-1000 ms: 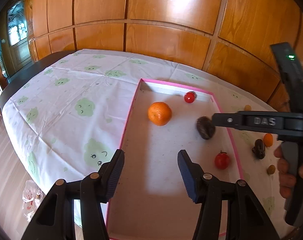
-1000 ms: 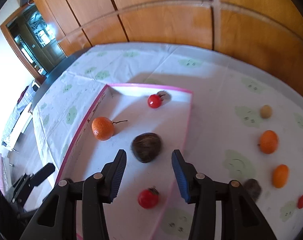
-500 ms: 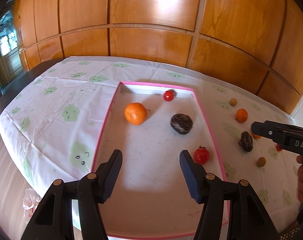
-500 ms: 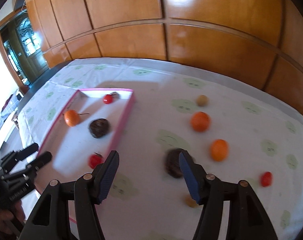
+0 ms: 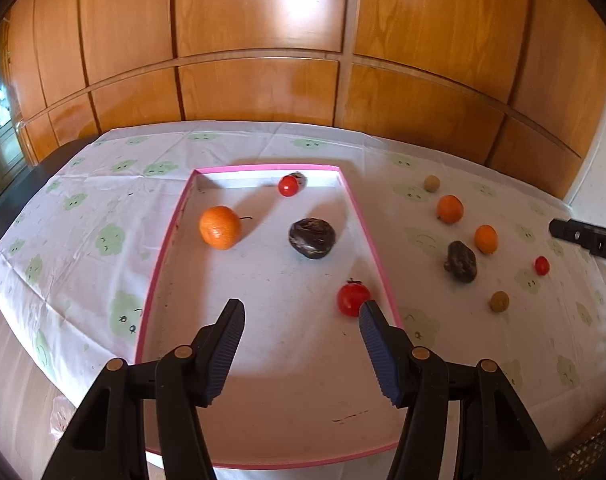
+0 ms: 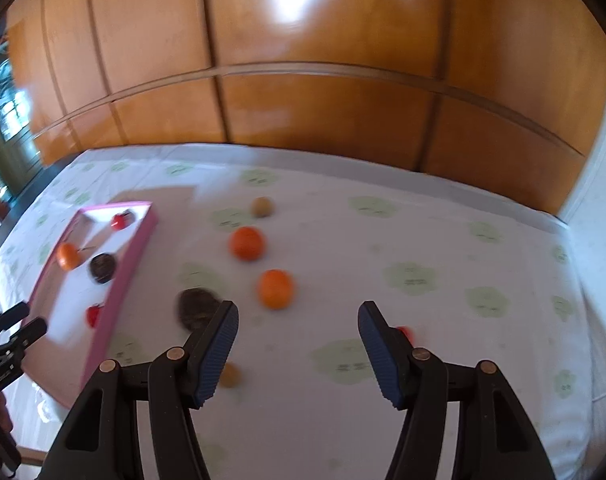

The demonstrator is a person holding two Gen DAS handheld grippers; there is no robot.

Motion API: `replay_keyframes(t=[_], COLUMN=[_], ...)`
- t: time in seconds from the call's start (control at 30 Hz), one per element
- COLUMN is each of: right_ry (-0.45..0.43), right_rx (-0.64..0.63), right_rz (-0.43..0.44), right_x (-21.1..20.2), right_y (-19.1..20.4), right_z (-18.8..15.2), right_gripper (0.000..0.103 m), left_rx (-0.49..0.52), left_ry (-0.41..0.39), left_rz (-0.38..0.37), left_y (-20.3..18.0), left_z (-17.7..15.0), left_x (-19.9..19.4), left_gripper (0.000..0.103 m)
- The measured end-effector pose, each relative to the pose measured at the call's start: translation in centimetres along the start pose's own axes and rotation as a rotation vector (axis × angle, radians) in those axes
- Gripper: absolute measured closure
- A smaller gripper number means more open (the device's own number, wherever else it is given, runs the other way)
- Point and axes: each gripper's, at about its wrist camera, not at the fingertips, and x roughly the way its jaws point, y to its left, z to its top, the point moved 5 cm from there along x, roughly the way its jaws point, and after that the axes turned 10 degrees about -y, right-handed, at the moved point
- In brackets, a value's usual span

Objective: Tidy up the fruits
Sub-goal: 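Grasp the orange on the table with the left tool while the right tool reaches toward the tan round fruit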

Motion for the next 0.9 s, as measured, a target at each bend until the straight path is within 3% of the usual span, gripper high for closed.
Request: replay_keyframes(t=[0.27, 0.37, 0.9], right_ry=[-0.012, 0.006, 0.017], right_rx=[0.169, 0.27, 0.3], right_rz=[-0.164, -0.145, -0.144], right_x=[0.6, 1.0, 1.0], right_y=[-8.0, -9.6, -10.1], right_z=[-0.9, -1.1, -1.1], right_gripper=[0.04, 0.04, 0.04], left_rx=[0.022, 0.01, 0.082], left_ry=[0.033, 0.054, 0.087], left_rz=[-0.033, -0.058, -0.183], left_y=[-1.8, -2.3, -9.4], left_z=[0.0, 0.2, 3.7], left_x=[0.6, 1.0, 5.1], left_gripper=[0.042, 0.042, 0.043])
